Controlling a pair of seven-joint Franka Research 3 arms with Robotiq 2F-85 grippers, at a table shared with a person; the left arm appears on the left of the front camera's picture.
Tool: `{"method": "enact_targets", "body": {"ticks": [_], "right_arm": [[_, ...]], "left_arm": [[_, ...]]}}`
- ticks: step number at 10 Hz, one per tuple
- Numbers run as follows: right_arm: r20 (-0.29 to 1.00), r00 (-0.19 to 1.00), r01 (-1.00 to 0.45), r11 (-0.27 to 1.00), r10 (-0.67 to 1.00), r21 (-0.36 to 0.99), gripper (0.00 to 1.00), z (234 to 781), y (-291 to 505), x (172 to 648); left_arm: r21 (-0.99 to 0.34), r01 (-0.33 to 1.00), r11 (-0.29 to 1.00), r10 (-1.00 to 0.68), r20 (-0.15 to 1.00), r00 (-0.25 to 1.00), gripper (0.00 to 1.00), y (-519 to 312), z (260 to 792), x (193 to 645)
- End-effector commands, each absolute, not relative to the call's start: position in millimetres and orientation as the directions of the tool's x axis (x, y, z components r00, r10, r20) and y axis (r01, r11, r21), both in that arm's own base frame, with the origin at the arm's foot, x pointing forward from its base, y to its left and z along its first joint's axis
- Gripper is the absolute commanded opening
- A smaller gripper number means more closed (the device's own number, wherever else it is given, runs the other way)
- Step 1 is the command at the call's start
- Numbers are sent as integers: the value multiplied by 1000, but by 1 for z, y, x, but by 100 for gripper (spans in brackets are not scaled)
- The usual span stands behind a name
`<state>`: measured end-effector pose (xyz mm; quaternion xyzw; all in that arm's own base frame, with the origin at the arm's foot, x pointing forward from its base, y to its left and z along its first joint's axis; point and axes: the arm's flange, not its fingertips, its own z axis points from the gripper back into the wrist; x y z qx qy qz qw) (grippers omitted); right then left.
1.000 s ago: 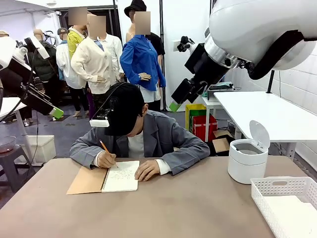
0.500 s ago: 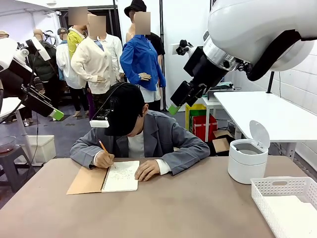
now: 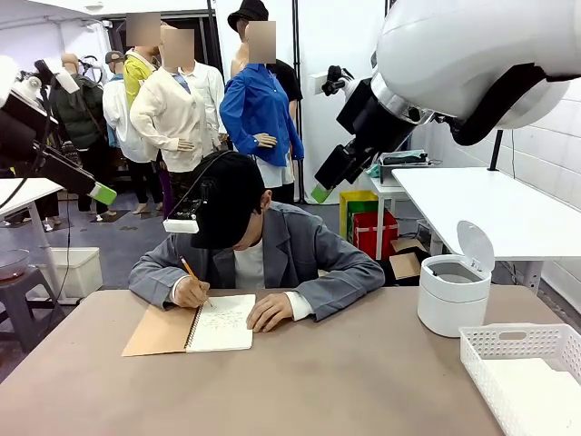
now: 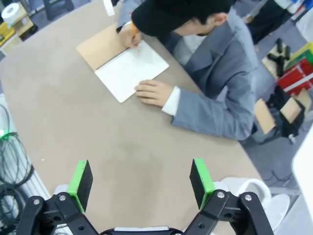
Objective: Sort the paper based on its condition.
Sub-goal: If a person hands you a paper, place it in the Organizing basket , and if it's crumpled, put it in the Trash can.
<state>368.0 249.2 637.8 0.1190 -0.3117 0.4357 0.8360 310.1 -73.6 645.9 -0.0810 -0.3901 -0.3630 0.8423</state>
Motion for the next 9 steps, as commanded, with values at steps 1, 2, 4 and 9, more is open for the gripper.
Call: {"method": "enact_targets", "body": {"ticks": [1,2,4,9], "right_arm": [[634,398,-797,593,663,-119,100,633,244,383],[641,399,-793,597,656,-118,100,633,239,386],[656,399,-783,610,640,-119,100,636,233,388],[652,404,-774,619,642,-131,100,638,230,389]], "left_arm": [[112,675,730,-525,724,447,100,-66,649,321],[135,657,742,-532,715,454,100,-63,649,322],[146,644,751,-536,705,464,100,-58,650,322],[163,615,772,-534,691,488,100,-57,650,321]]}}
